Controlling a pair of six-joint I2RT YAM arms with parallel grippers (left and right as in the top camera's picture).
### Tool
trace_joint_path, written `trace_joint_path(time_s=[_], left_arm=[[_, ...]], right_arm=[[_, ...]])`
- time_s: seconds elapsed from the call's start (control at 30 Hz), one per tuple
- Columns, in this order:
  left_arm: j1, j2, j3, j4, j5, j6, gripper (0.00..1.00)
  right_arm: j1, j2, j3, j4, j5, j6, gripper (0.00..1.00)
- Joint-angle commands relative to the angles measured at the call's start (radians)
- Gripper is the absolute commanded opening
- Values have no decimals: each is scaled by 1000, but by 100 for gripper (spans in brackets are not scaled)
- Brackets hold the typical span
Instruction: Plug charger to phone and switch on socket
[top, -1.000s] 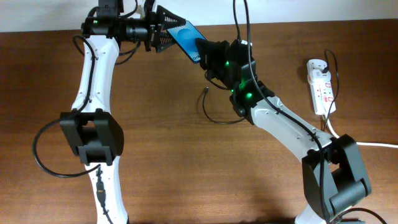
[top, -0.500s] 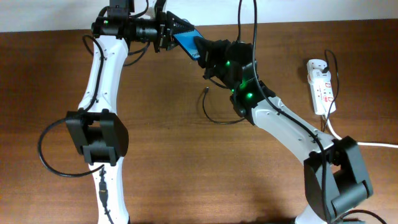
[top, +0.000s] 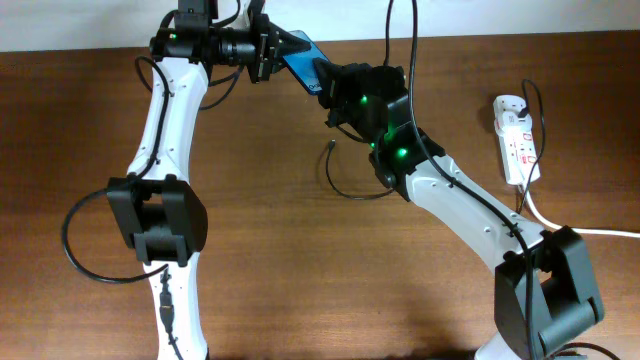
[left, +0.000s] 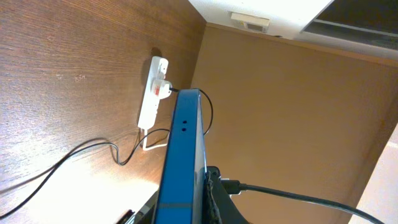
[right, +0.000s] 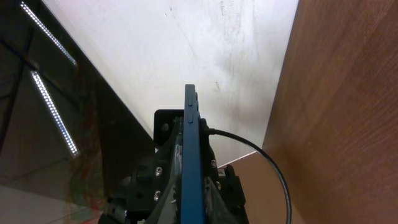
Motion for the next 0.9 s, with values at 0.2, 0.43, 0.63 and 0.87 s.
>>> trace_joint_path(time_s=[0.2, 0.43, 0.63, 0.87], left_arm=[[14, -5, 16, 36, -3, 32, 0], [65, -5, 16, 35, 8, 129, 0], [89, -5, 16, 4, 37, 257, 0], [129, -5, 16, -229, 71, 570, 0]], right_arm=[[27, -3, -16, -56, 51, -164, 9], [-53, -3, -15, -44, -60, -489, 35], [-167, -3, -15, -42, -294, -825, 40], [-250, 5, -16, -412, -366, -1141, 35]])
